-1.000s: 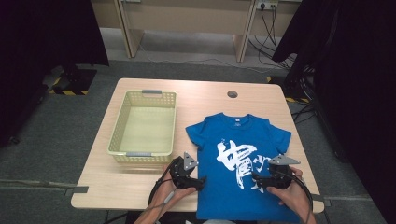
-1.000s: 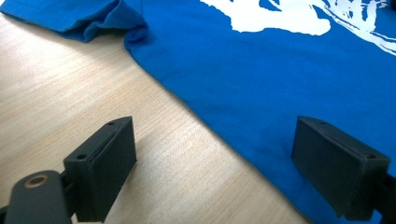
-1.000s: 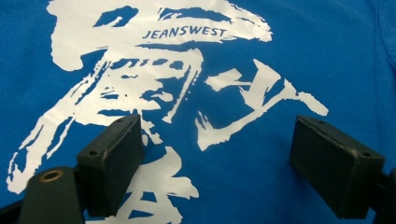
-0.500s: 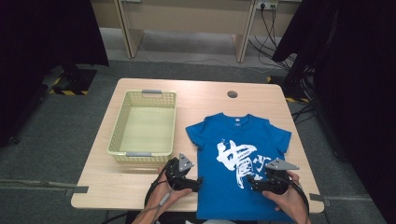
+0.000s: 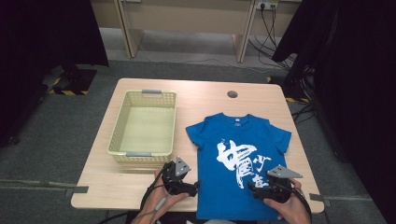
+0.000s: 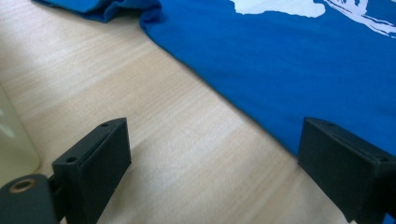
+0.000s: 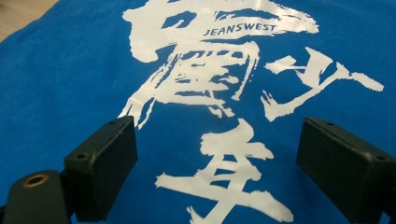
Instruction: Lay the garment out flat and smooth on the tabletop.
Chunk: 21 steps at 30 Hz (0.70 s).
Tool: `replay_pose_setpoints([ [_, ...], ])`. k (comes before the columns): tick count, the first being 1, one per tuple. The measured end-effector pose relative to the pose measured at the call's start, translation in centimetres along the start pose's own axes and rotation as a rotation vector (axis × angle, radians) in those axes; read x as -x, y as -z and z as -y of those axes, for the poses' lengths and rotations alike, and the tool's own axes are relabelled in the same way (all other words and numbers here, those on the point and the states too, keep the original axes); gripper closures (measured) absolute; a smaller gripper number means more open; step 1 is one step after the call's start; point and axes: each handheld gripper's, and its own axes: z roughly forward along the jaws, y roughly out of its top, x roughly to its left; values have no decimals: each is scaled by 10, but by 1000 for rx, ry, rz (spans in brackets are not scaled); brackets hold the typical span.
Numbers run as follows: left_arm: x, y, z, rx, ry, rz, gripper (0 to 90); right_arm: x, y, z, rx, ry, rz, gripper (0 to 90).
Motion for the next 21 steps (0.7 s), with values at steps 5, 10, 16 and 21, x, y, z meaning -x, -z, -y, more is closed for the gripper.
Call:
replay_pose_setpoints([
  [5, 2, 6, 6, -6, -6, -3, 84, -4, 2, 5, 1, -5, -9, 115],
  [10, 5, 11, 11, -9, -10, -2, 83, -6, 4, 10, 0, -4, -16, 113],
  [16, 5, 17, 18, -13, -13, -5, 82, -8, 9, 15, 7, -12, -17, 110],
  [21, 4, 20, 23, -3, -5, -13, 73, -7, 12, 18, 9, -16, -16, 110],
])
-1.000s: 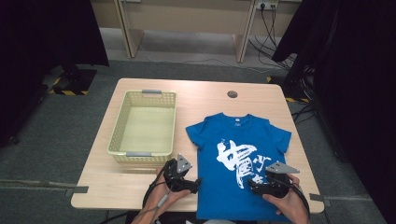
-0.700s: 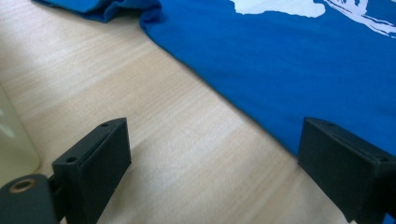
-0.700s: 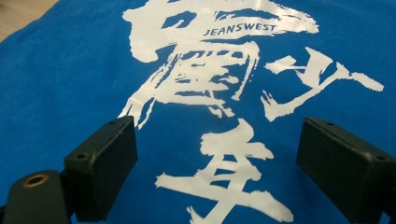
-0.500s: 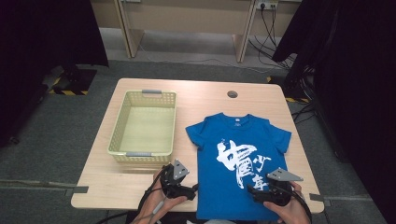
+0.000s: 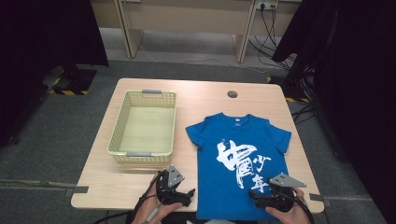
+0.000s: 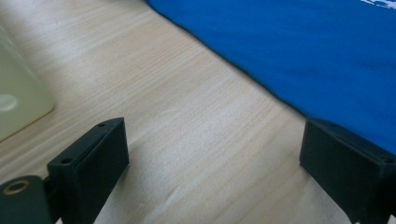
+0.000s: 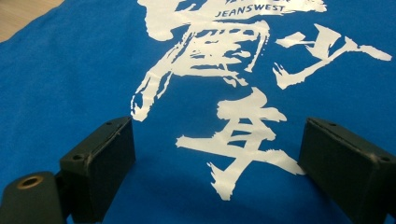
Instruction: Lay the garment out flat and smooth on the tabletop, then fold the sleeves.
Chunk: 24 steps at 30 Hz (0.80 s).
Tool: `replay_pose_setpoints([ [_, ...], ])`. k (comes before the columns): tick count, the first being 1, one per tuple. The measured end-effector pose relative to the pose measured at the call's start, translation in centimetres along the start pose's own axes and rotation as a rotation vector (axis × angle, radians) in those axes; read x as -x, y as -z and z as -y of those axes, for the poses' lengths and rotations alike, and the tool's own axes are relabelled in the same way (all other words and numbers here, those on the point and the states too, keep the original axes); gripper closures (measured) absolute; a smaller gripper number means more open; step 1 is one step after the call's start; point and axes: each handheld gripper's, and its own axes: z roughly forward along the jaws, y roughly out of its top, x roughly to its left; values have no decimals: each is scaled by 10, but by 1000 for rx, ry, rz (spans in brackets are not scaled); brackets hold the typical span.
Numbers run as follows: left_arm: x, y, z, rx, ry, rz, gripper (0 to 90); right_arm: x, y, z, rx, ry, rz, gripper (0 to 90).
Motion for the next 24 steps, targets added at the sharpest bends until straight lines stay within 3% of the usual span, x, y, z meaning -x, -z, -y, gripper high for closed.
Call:
replay_pose_setpoints([
  [14, -1, 7, 8, 14, 14, -1, 47, -1, 4, 3, 7, -1, 0, 110],
  [18, 1, 6, 3, 34, 4, 12, 53, -1, 4, 3, 7, -2, 1, 110],
  [24, 2, -2, -9, 85, 29, 49, 53, 1, 3, 3, 3, -3, 5, 110],
])
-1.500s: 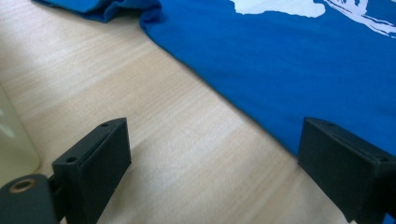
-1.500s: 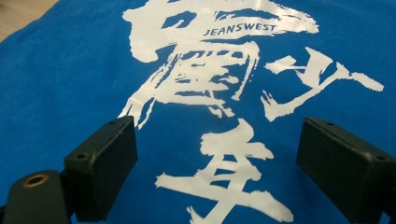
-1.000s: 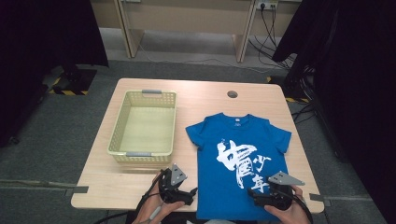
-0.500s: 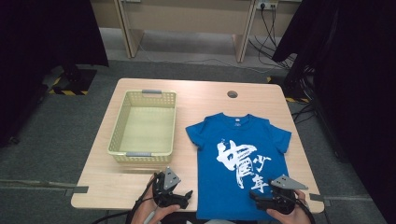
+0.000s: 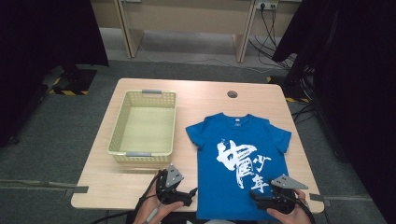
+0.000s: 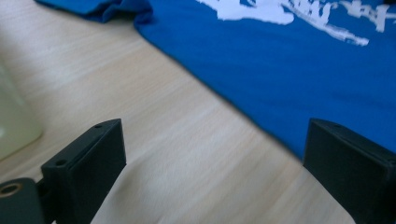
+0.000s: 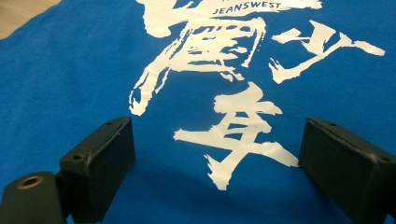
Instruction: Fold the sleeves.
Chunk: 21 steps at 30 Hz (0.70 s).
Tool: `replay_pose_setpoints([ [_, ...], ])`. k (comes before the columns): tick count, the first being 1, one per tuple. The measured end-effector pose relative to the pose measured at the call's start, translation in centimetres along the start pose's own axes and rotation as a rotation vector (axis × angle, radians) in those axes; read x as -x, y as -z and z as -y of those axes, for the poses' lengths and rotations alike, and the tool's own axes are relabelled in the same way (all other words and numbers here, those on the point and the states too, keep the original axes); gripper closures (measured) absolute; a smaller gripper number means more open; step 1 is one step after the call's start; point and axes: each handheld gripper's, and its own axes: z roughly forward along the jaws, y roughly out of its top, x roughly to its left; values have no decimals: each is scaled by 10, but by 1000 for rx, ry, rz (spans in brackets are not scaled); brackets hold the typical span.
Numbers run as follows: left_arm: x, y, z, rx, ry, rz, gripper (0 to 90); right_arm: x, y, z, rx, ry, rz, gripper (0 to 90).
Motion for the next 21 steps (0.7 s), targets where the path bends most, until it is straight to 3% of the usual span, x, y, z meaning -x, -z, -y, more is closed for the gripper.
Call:
replay_pose_setpoints([
  [12, 4, -26, -26, 20, -25, -13, 81, 2, -1, 0, -3, 9, 17, 110],
  [19, -2, -38, -45, 49, 13, -1, 81, 3, -3, -2, -8, 15, 22, 110],
  [21, -6, -44, -50, 50, 24, -23, 82, 2, -4, -2, -11, 19, 26, 110],
])
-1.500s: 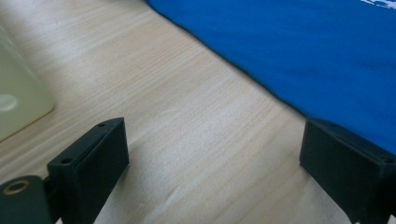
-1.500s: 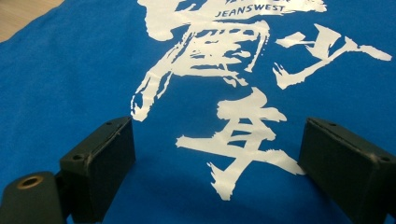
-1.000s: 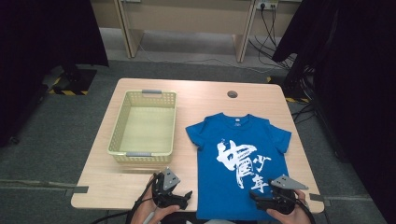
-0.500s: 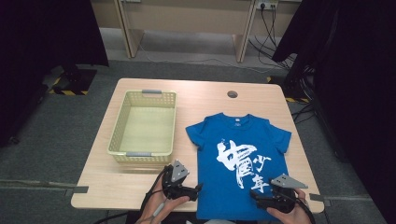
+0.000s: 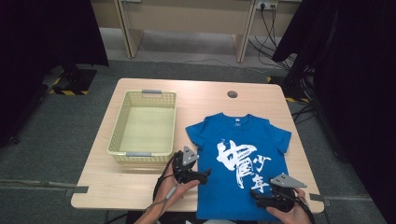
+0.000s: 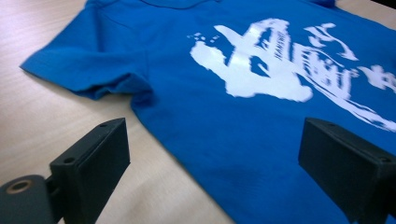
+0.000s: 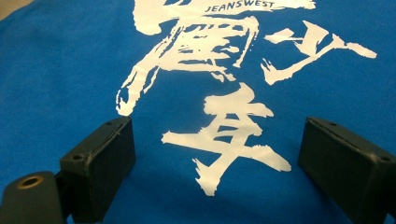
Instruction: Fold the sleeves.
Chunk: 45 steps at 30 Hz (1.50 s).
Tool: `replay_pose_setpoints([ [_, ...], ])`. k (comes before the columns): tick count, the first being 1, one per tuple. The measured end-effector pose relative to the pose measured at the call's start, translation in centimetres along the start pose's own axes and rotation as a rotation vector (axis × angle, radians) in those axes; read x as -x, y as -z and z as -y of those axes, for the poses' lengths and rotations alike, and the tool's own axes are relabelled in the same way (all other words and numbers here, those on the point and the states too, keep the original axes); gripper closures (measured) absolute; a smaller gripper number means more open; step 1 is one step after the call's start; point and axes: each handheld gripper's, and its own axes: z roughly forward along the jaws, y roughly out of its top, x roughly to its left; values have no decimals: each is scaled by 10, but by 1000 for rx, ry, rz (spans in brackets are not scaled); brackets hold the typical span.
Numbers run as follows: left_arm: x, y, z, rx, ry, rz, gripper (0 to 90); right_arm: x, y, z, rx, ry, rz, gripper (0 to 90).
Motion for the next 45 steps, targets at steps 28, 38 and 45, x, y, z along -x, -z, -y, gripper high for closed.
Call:
replay_pose_setpoints([
  [28, -38, -63, -55, -77, 69, -229, 218, 0, -1, 1, 2, 19, 3, 104],
  [38, -56, -78, -51, -118, 88, -294, 256, -2, -2, 1, -3, 29, 6, 94],
  [45, -60, -86, -53, -123, 115, -299, 268, -3, -3, 1, -2, 42, 12, 90],
])
